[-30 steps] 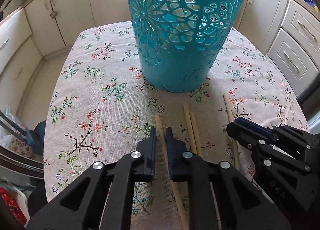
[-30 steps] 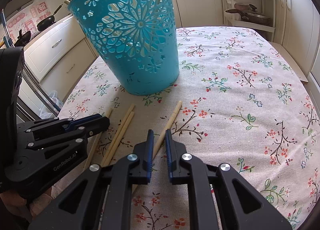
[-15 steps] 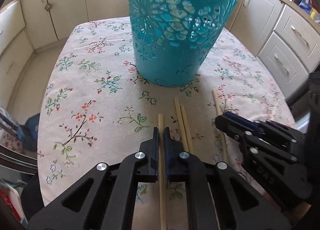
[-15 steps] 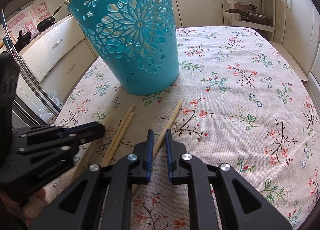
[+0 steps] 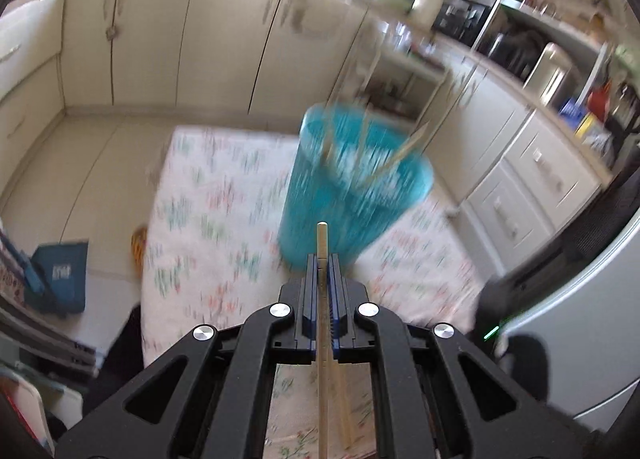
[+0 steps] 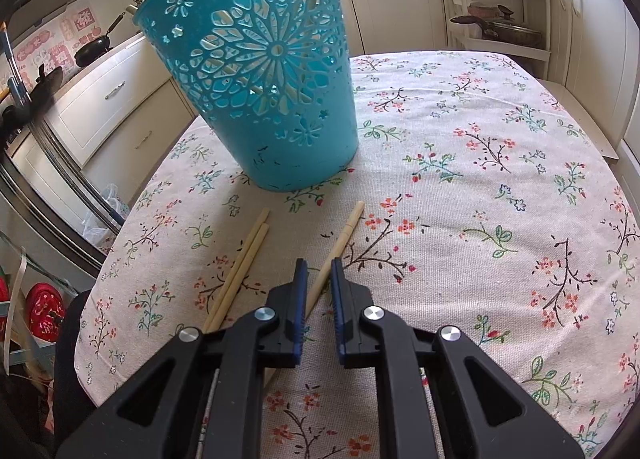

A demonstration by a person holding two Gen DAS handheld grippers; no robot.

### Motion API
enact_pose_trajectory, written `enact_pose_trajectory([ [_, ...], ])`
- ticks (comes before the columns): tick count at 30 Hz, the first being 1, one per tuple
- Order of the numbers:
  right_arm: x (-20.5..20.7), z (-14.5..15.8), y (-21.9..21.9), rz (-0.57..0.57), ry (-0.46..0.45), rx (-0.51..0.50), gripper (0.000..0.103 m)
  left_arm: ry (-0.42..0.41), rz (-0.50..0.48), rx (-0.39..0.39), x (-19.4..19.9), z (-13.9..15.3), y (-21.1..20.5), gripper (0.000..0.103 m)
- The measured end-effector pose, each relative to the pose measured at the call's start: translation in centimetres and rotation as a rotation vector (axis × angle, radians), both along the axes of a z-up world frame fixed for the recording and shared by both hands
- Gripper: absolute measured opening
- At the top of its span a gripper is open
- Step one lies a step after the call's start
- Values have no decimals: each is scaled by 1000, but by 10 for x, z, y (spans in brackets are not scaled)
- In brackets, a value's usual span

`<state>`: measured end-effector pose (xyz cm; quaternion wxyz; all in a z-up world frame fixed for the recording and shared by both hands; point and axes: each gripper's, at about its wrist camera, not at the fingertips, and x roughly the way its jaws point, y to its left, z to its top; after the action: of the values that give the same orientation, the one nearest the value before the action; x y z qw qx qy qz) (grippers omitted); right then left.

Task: Organize utensils
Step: 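Lift the chopstick with the left gripper and drop it into the basket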

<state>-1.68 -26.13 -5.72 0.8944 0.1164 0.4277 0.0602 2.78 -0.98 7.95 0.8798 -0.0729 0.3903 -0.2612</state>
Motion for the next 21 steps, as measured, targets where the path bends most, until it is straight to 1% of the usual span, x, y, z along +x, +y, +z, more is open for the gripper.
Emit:
enact_pose_trajectory([
  [5, 0, 0, 0, 0, 0, 7, 13, -123, -1, -61, 13, 64, -6, 5],
  [9, 0, 0, -1, -1, 0, 17, 13, -185, 23, -78, 31, 92, -20, 5],
  [12, -1, 0, -1, -1, 0, 26, 13, -238, 72, -66, 51, 104, -34, 5],
  [16, -1, 0, -4, 1, 0, 36, 13, -303, 148, -79, 77, 113, -52, 5],
  [18, -1, 0, -4, 3, 0, 39, 13, -332, 186, -82, 86, 115, -59, 5],
  [21, -1, 1, -5, 12, -1, 42, 16, -378, 257, -66, 102, 110, -73, 5],
])
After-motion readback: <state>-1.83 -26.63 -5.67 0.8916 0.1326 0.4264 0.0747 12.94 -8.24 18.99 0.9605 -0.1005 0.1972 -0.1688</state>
